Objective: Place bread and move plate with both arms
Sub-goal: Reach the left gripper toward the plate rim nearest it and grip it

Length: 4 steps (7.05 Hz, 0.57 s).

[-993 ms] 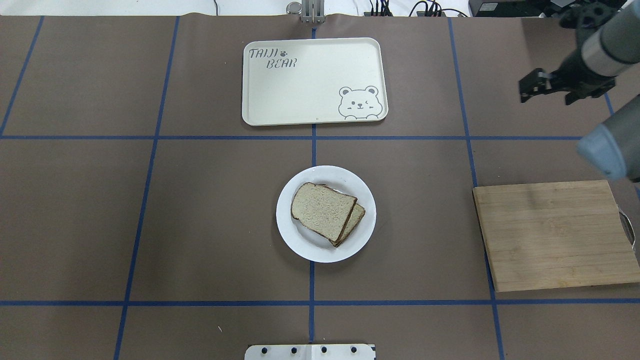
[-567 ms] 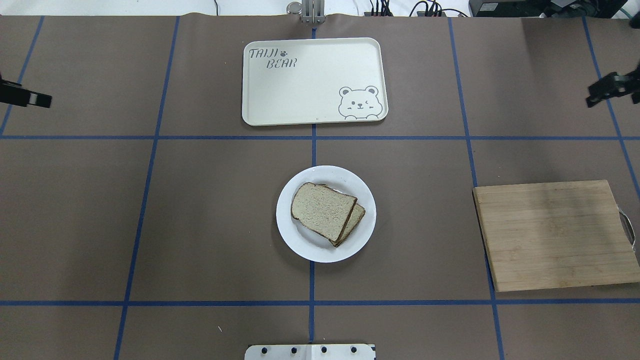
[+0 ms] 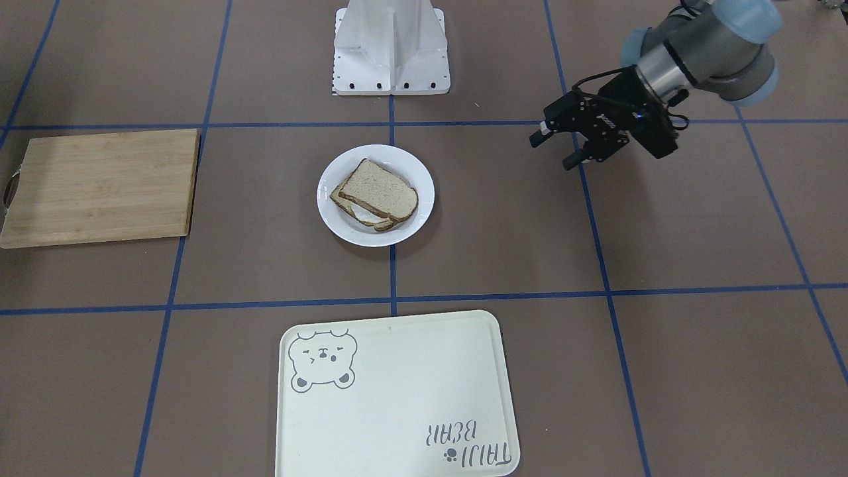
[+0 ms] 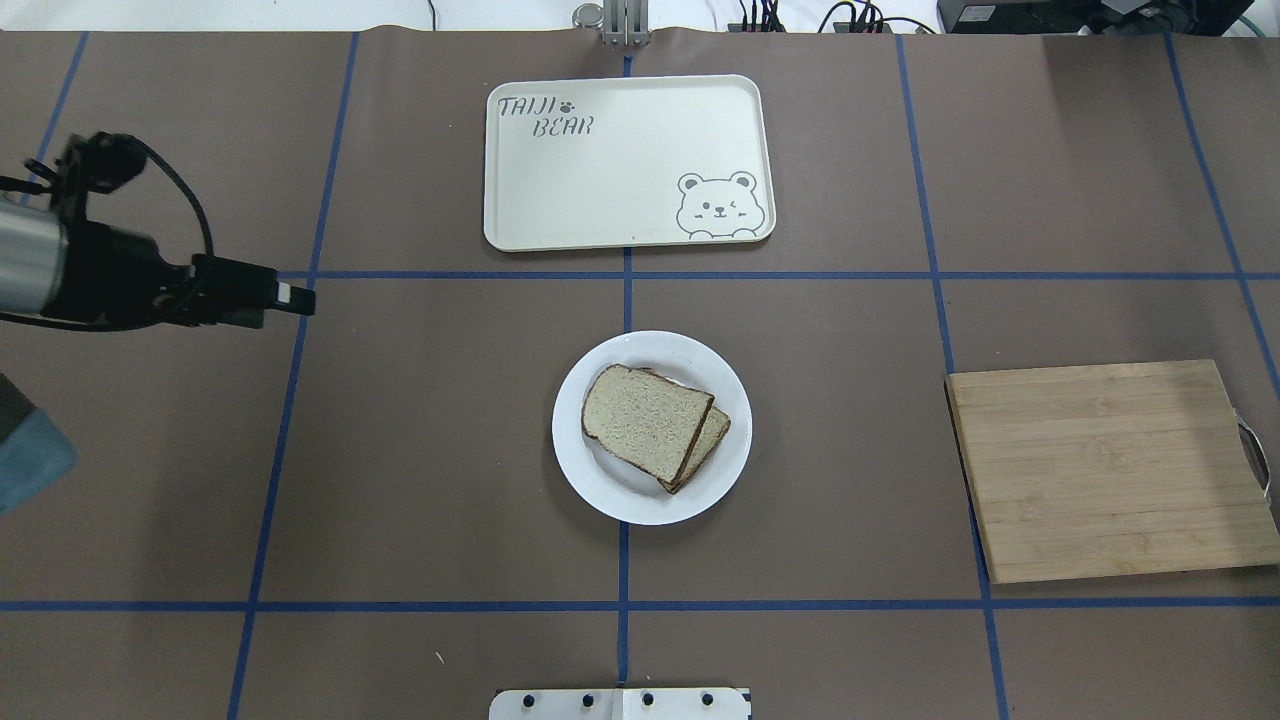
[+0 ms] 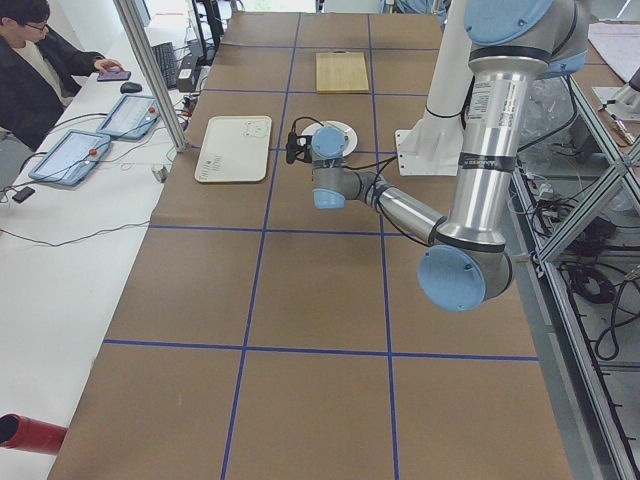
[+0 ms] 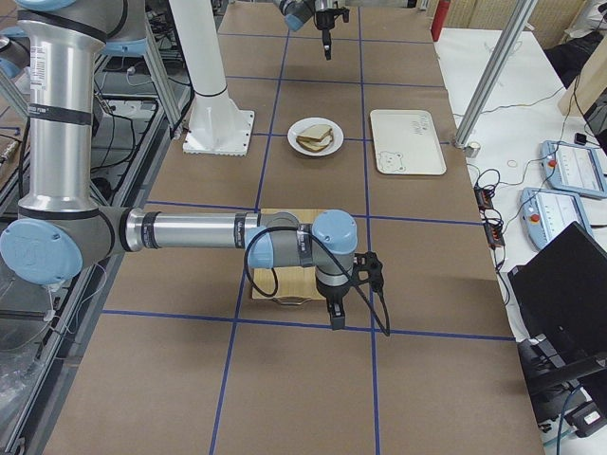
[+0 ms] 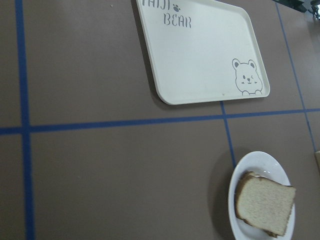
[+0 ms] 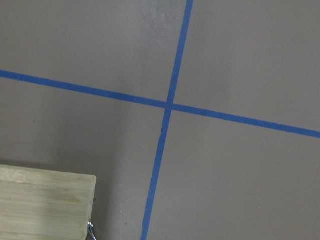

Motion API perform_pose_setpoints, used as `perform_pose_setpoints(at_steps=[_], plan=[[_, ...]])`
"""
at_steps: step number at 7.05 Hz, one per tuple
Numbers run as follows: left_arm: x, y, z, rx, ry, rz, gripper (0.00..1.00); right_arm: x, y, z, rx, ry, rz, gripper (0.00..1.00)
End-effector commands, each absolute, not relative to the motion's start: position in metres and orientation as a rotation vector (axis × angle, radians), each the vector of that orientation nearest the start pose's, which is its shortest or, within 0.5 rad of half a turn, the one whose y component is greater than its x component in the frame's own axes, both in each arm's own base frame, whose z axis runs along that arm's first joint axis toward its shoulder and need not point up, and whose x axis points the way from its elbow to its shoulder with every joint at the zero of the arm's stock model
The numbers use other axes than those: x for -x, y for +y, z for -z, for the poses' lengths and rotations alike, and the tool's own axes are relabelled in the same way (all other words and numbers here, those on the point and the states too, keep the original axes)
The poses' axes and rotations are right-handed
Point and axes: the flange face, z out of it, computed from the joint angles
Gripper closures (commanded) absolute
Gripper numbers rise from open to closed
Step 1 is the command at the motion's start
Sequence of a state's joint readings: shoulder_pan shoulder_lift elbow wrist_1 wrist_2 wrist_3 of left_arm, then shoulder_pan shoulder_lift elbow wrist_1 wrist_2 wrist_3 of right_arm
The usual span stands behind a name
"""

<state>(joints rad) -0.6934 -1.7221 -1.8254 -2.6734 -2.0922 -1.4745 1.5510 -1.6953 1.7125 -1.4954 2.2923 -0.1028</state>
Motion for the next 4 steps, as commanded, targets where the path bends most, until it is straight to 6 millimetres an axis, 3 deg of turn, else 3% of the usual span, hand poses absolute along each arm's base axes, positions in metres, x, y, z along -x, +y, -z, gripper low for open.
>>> perform_pose_setpoints(at_steps=[1,3,4], plan=[[-0.446,-0.331,-0.315,-0.162,1.55,0.167,0.02,-0.061,-0.44,-0.648,-0.113,-0.727,0.152,0.0],[-0.516,-0.305,-0.305,-0.137,1.557,0.256,0.14,-0.061,-0.441,-0.648,-0.112,-0.727,0.148,0.0],[-0.532,-0.309,-0.3,-0.134,1.558,0.276,0.19,-0.06,-0.441,-0.646,-0.11,-0.735,0.141,0.0]])
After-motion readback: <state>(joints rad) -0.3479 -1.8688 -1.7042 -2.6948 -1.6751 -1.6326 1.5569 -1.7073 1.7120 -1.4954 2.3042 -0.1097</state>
